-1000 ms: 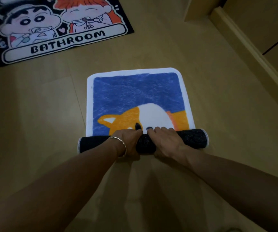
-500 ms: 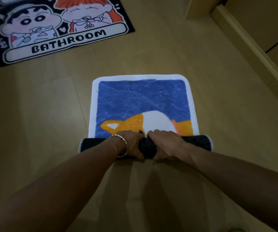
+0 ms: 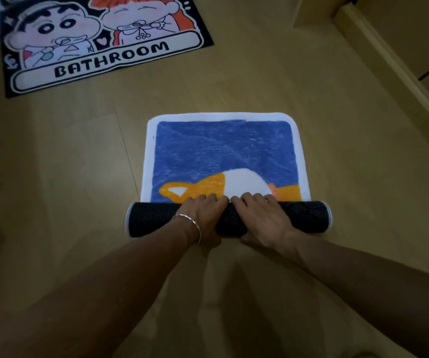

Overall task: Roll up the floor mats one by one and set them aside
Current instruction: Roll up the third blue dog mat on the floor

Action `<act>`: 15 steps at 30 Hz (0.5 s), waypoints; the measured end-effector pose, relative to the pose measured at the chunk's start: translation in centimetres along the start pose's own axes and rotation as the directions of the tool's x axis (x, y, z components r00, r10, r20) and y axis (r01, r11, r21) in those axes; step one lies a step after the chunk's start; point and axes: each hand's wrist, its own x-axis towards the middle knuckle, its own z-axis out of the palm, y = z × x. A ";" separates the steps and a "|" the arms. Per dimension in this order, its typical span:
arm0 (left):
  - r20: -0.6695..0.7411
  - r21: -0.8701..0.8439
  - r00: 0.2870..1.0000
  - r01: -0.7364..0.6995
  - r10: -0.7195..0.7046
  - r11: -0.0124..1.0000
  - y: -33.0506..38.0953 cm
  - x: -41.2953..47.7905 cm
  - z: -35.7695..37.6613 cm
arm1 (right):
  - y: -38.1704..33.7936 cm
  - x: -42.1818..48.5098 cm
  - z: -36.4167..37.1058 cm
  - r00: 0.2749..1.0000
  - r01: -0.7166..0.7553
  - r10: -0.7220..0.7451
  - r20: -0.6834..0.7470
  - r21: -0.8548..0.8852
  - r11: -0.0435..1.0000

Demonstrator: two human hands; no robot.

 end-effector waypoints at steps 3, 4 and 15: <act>-0.068 0.071 0.998 0.018 -0.014 0.997 -0.2 -0.3 0.2 | -0.1 0.3 -0.1 0.999 -0.048 0.048 -0.004 -0.033 0.998; -0.106 0.119 0.994 0.031 -0.019 0.992 0.1 -0.6 0.5 | 0.1 0.7 -0.3 0.998 -0.053 0.053 0.027 -0.002 0.999; -0.010 -0.015 1.000 -0.023 0.023 1.000 -1.5 0.8 -1.0 | 0.9 0.9 -0.6 1.000 -0.018 0.018 0.004 0.015 1.000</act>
